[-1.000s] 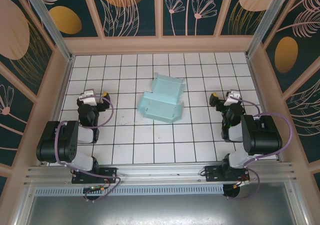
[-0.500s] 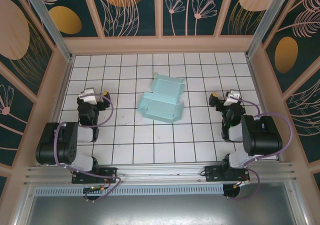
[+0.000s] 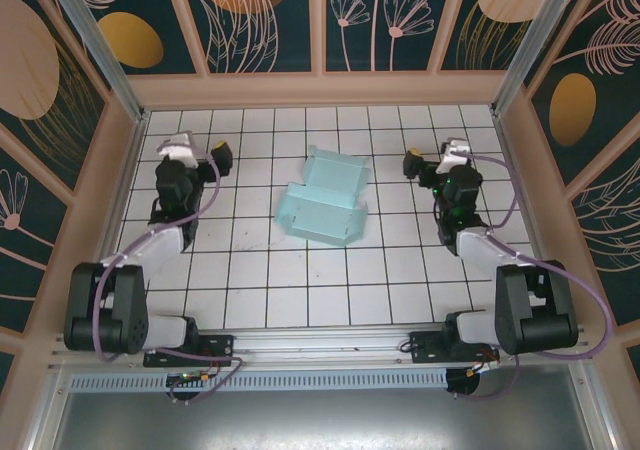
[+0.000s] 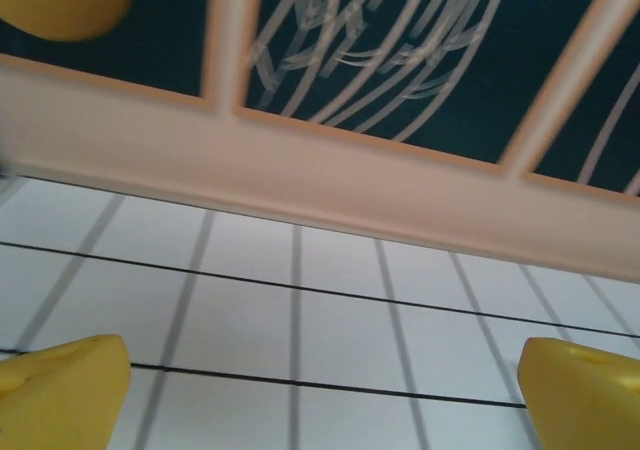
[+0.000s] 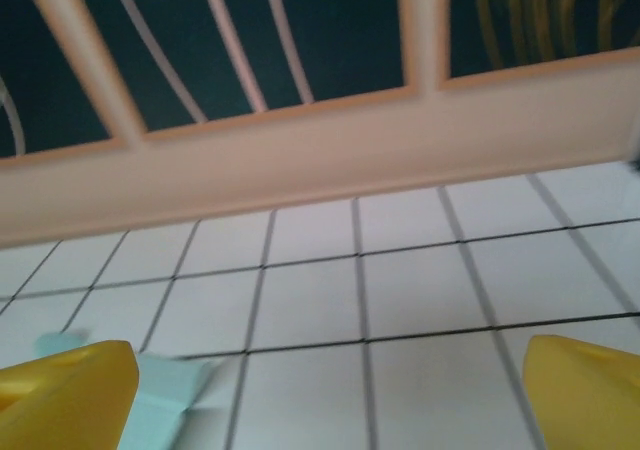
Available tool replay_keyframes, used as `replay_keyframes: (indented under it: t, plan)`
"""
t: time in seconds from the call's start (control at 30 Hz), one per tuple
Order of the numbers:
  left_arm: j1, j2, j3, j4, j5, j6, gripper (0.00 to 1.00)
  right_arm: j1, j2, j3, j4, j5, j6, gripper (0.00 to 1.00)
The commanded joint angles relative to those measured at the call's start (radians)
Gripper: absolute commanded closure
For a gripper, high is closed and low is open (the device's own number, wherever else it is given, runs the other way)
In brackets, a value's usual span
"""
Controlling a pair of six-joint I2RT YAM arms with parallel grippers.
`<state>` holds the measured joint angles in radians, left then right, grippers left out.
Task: Fold the paper box
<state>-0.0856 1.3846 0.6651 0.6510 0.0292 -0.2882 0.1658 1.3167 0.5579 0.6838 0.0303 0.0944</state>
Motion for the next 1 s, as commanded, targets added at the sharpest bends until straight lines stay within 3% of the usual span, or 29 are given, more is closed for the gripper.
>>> replay_keyframes:
  t: [0.0,0.3,0.43,0.67,0.77,0.97]
  plan:
    - [-0.035,0.073,0.092,-0.157,0.166,-0.043,0.01,0.073,0.046,0.059,-0.11,0.006,0.067,0.01]
    - [-0.162,0.168,0.139,-0.185,0.173,-0.09,0.01,0.152,0.249,0.219,-0.247,-0.082,0.236,0.02]
    - [-0.18,0.272,0.242,-0.34,0.188,-0.089,0.02,0.191,0.264,0.198,-0.253,-0.055,0.326,0.02]
    - [-0.202,0.456,0.407,-0.655,0.249,-0.005,0.05,0.334,0.16,0.09,-0.355,0.168,0.491,0.02]
    - [-0.211,0.471,0.402,-0.649,0.254,-0.021,0.06,0.441,0.138,0.091,-0.485,0.301,0.541,0.02]
    - [-0.212,0.472,0.393,-0.606,0.246,-0.051,0.1,0.553,0.186,0.127,-0.676,0.367,0.615,0.05]
